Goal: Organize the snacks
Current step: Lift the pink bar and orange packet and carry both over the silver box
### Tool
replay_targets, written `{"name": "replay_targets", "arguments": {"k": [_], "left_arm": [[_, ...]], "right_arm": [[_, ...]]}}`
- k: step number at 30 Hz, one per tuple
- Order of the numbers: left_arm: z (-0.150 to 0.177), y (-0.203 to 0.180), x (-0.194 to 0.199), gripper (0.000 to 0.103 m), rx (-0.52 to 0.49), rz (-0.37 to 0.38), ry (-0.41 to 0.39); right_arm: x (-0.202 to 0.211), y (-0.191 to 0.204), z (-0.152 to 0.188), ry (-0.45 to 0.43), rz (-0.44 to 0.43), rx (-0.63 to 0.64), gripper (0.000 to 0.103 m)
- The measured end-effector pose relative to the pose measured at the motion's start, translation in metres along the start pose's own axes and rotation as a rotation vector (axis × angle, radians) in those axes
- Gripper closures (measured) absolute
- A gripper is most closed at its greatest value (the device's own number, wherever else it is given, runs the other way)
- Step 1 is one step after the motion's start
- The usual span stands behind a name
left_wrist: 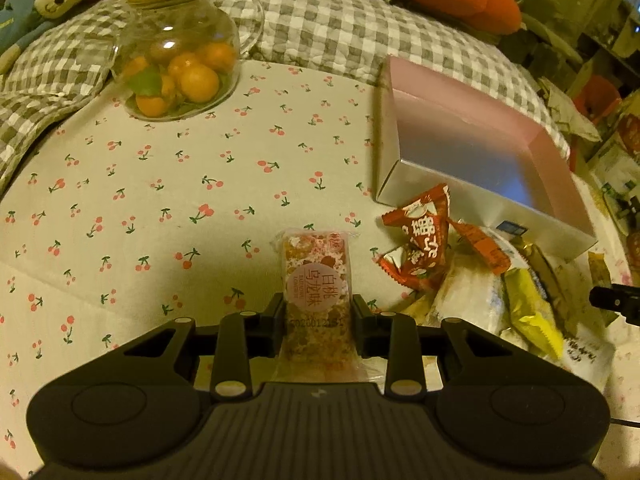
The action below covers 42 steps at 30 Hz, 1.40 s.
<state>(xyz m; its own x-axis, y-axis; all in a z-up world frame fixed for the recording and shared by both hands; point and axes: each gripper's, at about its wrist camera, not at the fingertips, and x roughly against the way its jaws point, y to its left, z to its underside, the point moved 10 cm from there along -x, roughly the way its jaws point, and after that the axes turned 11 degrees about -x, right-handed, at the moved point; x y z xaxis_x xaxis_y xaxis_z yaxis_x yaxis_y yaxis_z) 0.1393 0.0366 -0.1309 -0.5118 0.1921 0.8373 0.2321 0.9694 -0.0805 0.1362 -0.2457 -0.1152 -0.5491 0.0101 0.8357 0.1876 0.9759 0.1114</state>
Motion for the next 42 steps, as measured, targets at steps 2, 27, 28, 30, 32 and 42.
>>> {"name": "replay_targets", "arguments": {"k": [2,27,28,30,32,42], "left_arm": [[-0.004,0.002,0.005,0.073,0.004,0.011,-0.008],[-0.042,-0.022,0.036,0.073,0.006,0.111,-0.100],[-0.044,-0.025,0.035,0.073,0.003,0.114,-0.102],[-0.051,-0.031,0.034,0.074,-0.002,0.119,-0.107],[-0.058,-0.037,0.032,0.073,-0.017,0.122,-0.116],[-0.099,-0.068,0.007,0.073,-0.085,0.136,-0.146]], "right_arm": [[0.005,-0.002,-0.004,-0.015,-0.002,-0.019,0.066],[0.030,0.012,-0.039,-0.032,-0.155,-0.209,0.066],[0.029,0.013,-0.042,-0.030,-0.162,-0.216,0.066],[0.027,0.014,-0.049,-0.031,-0.171,-0.227,0.066],[0.025,0.016,-0.056,-0.034,-0.175,-0.235,0.066],[0.000,0.020,-0.087,-0.037,-0.259,-0.275,0.066]]}}
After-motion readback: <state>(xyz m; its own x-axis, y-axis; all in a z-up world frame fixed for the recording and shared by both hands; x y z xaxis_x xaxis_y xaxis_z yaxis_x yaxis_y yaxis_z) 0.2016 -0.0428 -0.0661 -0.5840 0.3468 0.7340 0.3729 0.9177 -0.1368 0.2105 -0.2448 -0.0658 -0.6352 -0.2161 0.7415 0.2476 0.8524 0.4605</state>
